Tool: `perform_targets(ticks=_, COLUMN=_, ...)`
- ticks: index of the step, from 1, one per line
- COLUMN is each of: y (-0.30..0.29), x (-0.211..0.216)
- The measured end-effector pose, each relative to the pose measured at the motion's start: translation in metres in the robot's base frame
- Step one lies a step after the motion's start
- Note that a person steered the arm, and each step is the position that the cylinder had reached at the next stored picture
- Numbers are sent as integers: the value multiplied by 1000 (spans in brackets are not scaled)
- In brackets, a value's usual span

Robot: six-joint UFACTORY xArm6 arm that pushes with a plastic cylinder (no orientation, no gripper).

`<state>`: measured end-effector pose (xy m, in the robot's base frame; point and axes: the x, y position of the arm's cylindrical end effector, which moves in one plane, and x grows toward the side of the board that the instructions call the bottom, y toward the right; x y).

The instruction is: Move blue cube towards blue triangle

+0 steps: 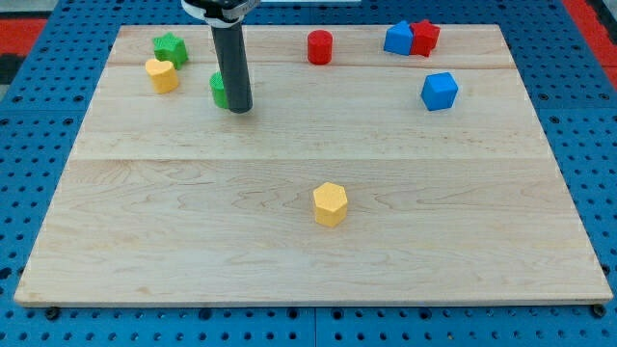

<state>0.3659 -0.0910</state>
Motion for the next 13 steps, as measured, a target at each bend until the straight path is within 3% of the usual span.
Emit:
perform_targets(ticks=1, y=0, x=10)
perform_targets(ticks=2, y=44, x=9)
perform_targets(ticks=4, y=219, x=24)
perform_targets(ticks=5, y=279, x=27)
perform_targets(ticks=6, y=304, x=-6)
perform_targets(ticks=13, y=284, x=-19)
